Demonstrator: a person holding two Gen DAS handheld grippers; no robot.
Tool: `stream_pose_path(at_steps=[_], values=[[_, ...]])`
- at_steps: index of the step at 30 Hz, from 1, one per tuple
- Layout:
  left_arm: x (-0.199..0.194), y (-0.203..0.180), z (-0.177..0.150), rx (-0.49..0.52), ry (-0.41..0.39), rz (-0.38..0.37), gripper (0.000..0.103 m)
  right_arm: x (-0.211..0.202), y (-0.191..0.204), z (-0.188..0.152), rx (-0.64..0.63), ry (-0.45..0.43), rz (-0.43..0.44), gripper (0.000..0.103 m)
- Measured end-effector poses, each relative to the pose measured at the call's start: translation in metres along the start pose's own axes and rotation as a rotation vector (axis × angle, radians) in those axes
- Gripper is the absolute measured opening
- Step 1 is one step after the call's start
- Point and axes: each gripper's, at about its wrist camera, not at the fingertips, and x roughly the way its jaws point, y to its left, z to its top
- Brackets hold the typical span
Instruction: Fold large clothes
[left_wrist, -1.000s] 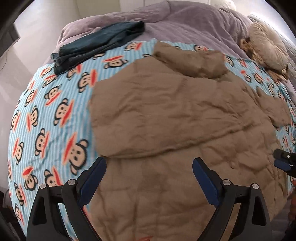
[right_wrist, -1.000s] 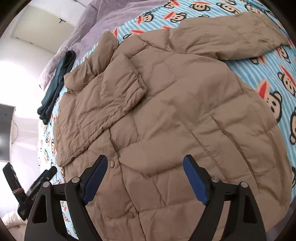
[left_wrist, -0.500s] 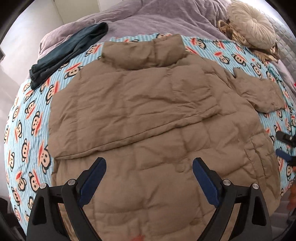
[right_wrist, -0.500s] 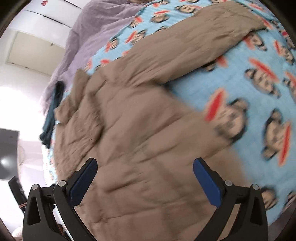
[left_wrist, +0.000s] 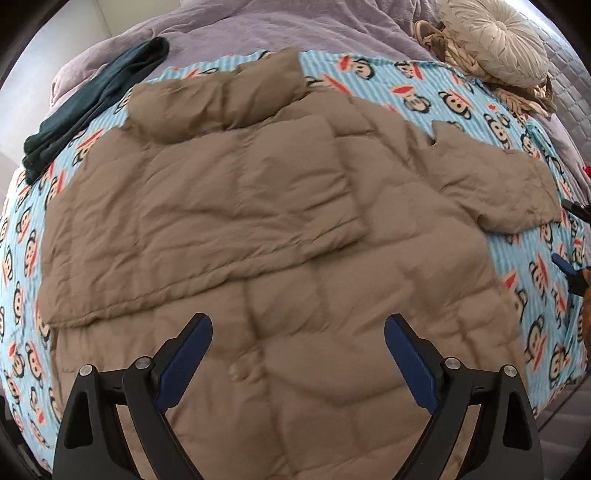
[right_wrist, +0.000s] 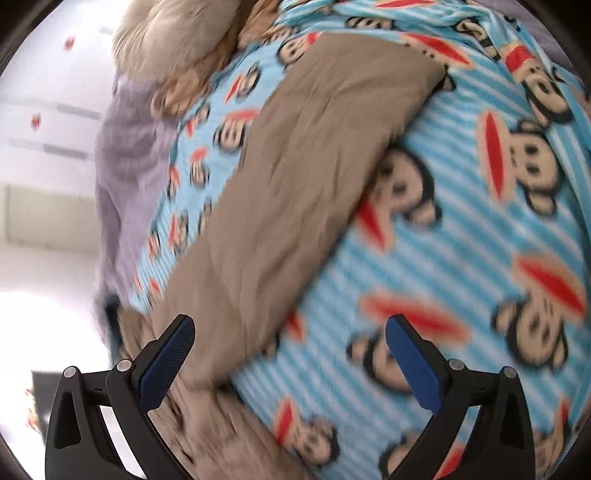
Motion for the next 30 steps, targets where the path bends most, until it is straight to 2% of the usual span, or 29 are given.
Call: stream_pose_path(at_steps=[6, 9, 10, 13, 15, 16, 17, 24, 30], values=[[0.008, -0.02, 0.023, 0.016, -0.01, -0.011, 0.095, 0.029, -0.025, 0.053, 0.142, -0.03, 0.104, 0.102], [0.01, -0.024, 0.03, 0.018, -0.02, -0.017, 0.095, 0.044, -0.033, 0.07, 0.207, -0.037, 0.156, 0.098], [0.01, -0.025, 0.032, 0.019, -0.022, -0.017, 0.095, 0.046, -0.034, 0.075, 0.224, -0.042, 0.173, 0.093], [0.013, -0.025, 0.036, 0.015, -0.022, -0.016, 0.095, 0.055, -0.04, 0.085, 0.3, -0.051, 0.229, 0.073], [0.014, -0.024, 0.039, 0.013, -0.023, -0.011, 0.095, 0.062, -0.045, 0.088, 0.365, -0.039, 0.269, 0.046], [0.014, -0.023, 0.04, 0.011, -0.025, -0.008, 0.095, 0.065, -0.045, 0.088, 0.384, -0.026, 0.293, 0.012], [0.013, -0.021, 0.042, 0.008, -0.03, -0.006, 0.095, 0.066, -0.046, 0.087, 0.392, -0.015, 0.309, 0.004], [0.0, 0.001, 0.053, -0.035, -0.083, 0.008, 0.095, 0.041, -0.006, 0.082, 0.27, -0.031, 0.39, 0.004], [-0.014, 0.035, 0.059, -0.1, -0.135, 0.029, 0.095, 0.021, 0.067, 0.066, 0.063, -0.023, 0.414, 0.004]])
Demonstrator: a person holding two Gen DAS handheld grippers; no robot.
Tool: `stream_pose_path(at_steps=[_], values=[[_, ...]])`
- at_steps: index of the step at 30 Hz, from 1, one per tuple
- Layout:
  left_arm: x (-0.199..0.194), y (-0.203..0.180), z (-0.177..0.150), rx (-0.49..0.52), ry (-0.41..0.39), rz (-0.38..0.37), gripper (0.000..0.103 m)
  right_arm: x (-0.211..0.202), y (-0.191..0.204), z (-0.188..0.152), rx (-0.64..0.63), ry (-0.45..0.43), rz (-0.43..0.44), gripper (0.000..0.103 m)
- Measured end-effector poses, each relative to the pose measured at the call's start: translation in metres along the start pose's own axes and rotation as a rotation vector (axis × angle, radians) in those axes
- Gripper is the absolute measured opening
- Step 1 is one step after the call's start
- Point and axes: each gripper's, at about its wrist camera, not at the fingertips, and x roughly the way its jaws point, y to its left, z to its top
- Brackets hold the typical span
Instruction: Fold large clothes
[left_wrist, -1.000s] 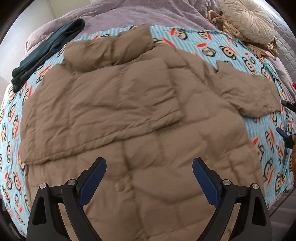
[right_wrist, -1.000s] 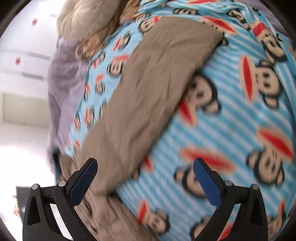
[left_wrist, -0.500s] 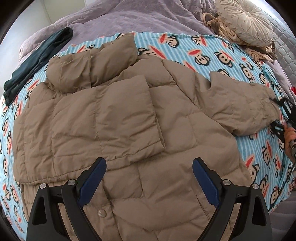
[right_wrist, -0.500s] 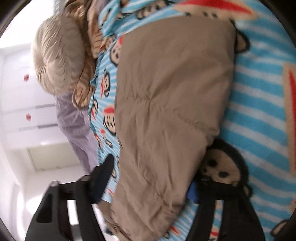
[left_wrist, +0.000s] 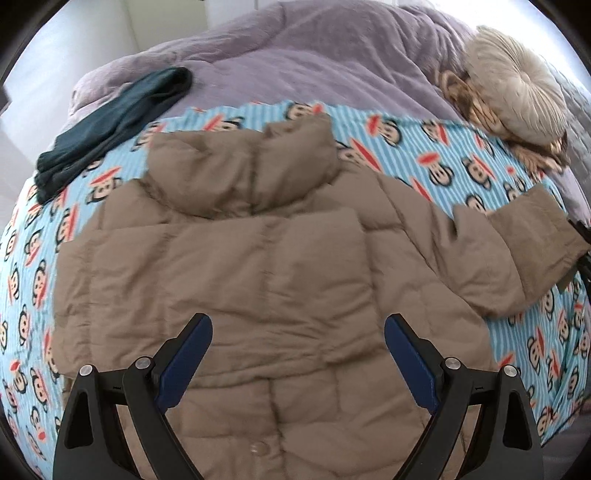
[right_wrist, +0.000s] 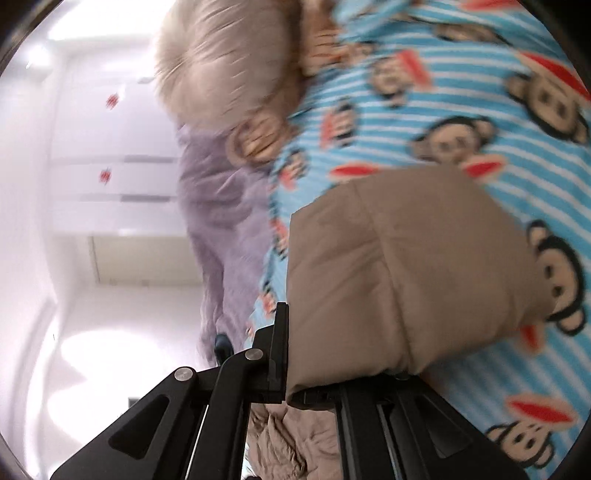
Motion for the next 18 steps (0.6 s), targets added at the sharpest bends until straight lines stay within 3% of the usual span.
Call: stream_pose_path(at_steps=[6, 11, 14, 18], values=[[-0.01, 0.043, -0.005, -0.071, -0.02, 0.027, 0.095, 0.032, 0.085, -0.054, -0.255, 0.087, -0.012, 0.004], [-0.014, 0.086, -0.013, -0.125, -0.033, 0.053, 0.095, 0.071, 0.157, -0.133, -0.563, 0.165, -0.077, 0.004], [-0.013, 0.114, -0.018, -0.165, -0.038, 0.067, 0.095, 0.1, 0.183, -0.191, -0.739, 0.218, -0.128, 0.004], [-0.008, 0.14, -0.025, -0.206, -0.043, 0.08, 0.095, 0.14, 0.188, -0.267, -0.908, 0.318, -0.196, 0.004]])
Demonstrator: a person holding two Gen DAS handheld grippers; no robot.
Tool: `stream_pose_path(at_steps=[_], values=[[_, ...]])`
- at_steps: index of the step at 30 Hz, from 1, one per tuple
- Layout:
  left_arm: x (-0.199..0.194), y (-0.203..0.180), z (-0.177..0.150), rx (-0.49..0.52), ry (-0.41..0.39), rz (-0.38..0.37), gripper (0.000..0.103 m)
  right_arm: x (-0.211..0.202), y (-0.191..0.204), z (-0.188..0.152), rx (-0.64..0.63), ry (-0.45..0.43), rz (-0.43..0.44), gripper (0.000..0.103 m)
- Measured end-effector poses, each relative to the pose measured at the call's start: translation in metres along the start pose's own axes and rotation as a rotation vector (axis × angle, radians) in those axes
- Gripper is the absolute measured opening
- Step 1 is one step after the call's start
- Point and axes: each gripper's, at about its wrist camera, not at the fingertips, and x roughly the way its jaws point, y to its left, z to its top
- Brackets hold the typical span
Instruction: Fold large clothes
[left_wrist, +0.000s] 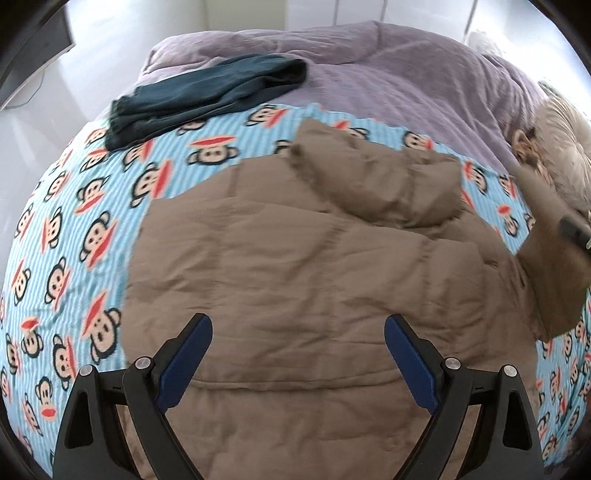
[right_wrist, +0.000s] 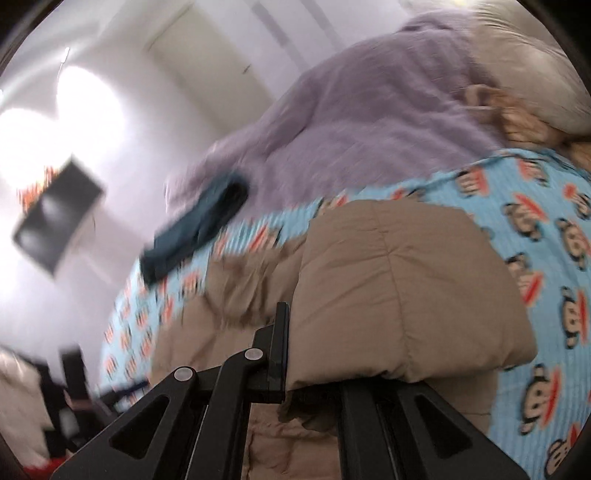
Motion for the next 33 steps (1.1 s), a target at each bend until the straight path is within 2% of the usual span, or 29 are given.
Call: stream_pose_path(at_steps=[5, 9, 15, 16, 18, 19, 20, 23, 25, 27, 29, 31, 33], values=[[0.016, 0.025, -0.002, -0.048, 0.012, -0.004, 0.095, 0.072, 0.048, -0.052, -0.124, 0.149, -0.074, 0.004], [0.026, 0.032, -0.005, -0.062, 0.019, -0.018, 0.095, 0.109, 0.043, -0.084, -0.103, 0.233, -0.14, 0.004], [0.037, 0.033, -0.007, -0.066, 0.036, -0.045, 0.095, 0.113, 0.032, -0.089, -0.049, 0.286, -0.165, 0.008], [0.037, 0.033, -0.006, -0.066, 0.037, -0.052, 0.095, 0.111, 0.034, -0.088, -0.045, 0.29, -0.163, 0.014], [0.037, 0.031, -0.005, -0.067, 0.036, -0.067, 0.095, 0.095, 0.03, -0.083, -0.012, 0.287, -0.137, 0.036], [0.037, 0.03, -0.004, -0.063, 0.034, -0.074, 0.095, 0.089, 0.029, -0.082, 0.008, 0.276, -0.125, 0.058], [0.037, 0.03, -0.004, -0.061, 0.033, -0.079, 0.095, 0.079, 0.026, -0.081, 0.036, 0.256, -0.115, 0.071], [0.038, 0.029, -0.003, -0.06, 0.035, -0.113, 0.095, 0.048, 0.0, -0.081, 0.168, 0.185, -0.103, 0.071], [0.038, 0.031, -0.003, -0.075, 0.041, -0.157, 0.095, 0.034, -0.028, -0.081, 0.311, 0.149, -0.098, 0.071], [0.037, 0.035, -0.003, -0.099, 0.04, -0.211, 0.095, 0.03, -0.051, -0.077, 0.431, 0.122, -0.084, 0.063], [0.033, 0.041, -0.003, -0.121, 0.031, -0.268, 0.095, 0.031, -0.063, -0.069, 0.505, 0.096, -0.058, 0.021], [0.028, 0.048, -0.002, -0.139, 0.019, -0.314, 0.095, 0.036, -0.057, -0.057, 0.485, 0.084, -0.029, 0.014], [0.022, 0.056, 0.001, -0.157, 0.005, -0.368, 0.095, 0.042, -0.029, -0.043, 0.364, 0.077, -0.009, 0.013]])
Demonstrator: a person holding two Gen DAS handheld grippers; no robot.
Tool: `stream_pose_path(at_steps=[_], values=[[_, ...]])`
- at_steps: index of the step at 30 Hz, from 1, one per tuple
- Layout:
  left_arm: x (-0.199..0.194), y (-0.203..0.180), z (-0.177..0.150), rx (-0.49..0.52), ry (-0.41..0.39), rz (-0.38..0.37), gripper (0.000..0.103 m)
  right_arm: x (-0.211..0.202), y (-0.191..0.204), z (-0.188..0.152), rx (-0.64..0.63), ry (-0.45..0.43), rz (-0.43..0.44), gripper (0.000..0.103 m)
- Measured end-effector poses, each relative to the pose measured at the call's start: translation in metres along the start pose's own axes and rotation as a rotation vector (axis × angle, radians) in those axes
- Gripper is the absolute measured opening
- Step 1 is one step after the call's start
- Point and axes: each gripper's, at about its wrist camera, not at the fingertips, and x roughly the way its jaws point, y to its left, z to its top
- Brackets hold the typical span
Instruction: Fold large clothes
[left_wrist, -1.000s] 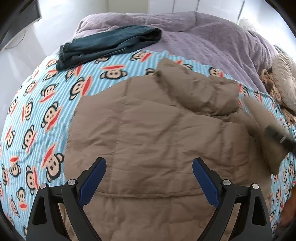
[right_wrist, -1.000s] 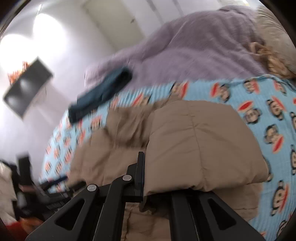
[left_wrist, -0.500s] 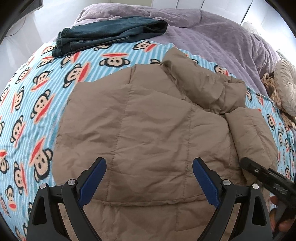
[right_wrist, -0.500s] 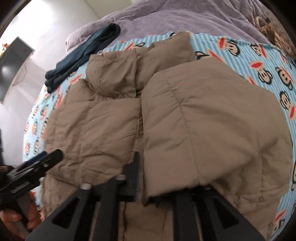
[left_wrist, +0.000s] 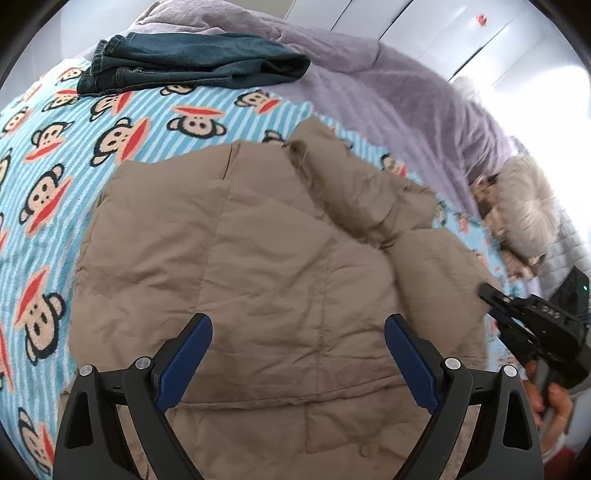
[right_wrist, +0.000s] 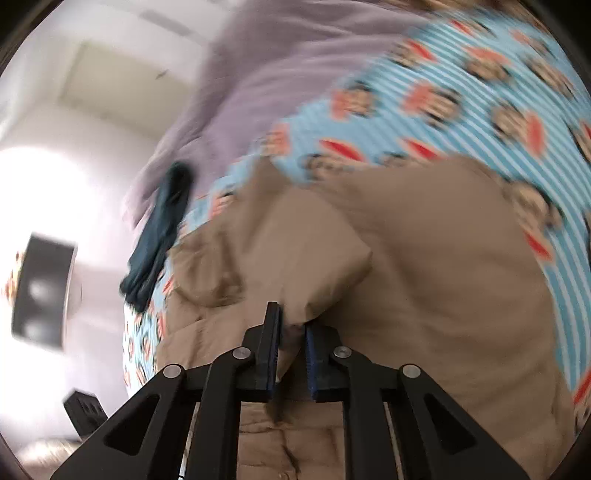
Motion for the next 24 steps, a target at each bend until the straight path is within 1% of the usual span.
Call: stream_pose_path(at_steps=[3, 6, 7, 9, 12, 14, 15, 16, 17, 20, 24], values=[[-0.009, 0.009, 0.005, -0.03, -0.017, -0.067, 0.095, 0.01, 0.049, -0.01, -0.193, 0.026, 0.02, 0.013], [-0.016, 0.023, 0.009, -0.087, -0.036, -0.11, 0.095, 0.033, 0.096, -0.04, -0.376, 0.1, 0.034, 0.013], [-0.018, 0.028, 0.01, -0.108, -0.036, -0.12, 0.095, 0.039, 0.103, -0.048, -0.409, 0.123, 0.031, 0.013], [-0.017, 0.036, 0.009, -0.14, -0.026, -0.143, 0.095, 0.058, 0.117, -0.07, -0.468, 0.201, 0.013, 0.015], [-0.011, 0.039, 0.007, -0.156, 0.006, -0.167, 0.095, 0.072, 0.119, -0.095, -0.512, 0.284, -0.035, 0.023], [-0.004, 0.036, 0.005, -0.146, 0.028, -0.174, 0.095, 0.07, 0.113, -0.106, -0.514, 0.324, -0.038, 0.036], [0.0, 0.034, 0.004, -0.141, 0.04, -0.177, 0.095, 0.065, 0.107, -0.108, -0.507, 0.33, -0.037, 0.041], [0.006, 0.031, 0.003, -0.136, 0.055, -0.181, 0.095, 0.06, 0.101, -0.107, -0.498, 0.332, -0.039, 0.052], [0.011, 0.028, 0.002, -0.129, 0.07, -0.184, 0.095, 0.051, 0.09, -0.106, -0.481, 0.33, -0.046, 0.059], [0.028, 0.017, 0.001, -0.1, 0.107, -0.176, 0.095, 0.026, 0.052, -0.096, -0.4, 0.316, -0.075, 0.059], [0.045, -0.005, 0.002, -0.043, 0.129, -0.161, 0.095, -0.01, -0.02, -0.07, -0.178, 0.27, -0.122, 0.059]])
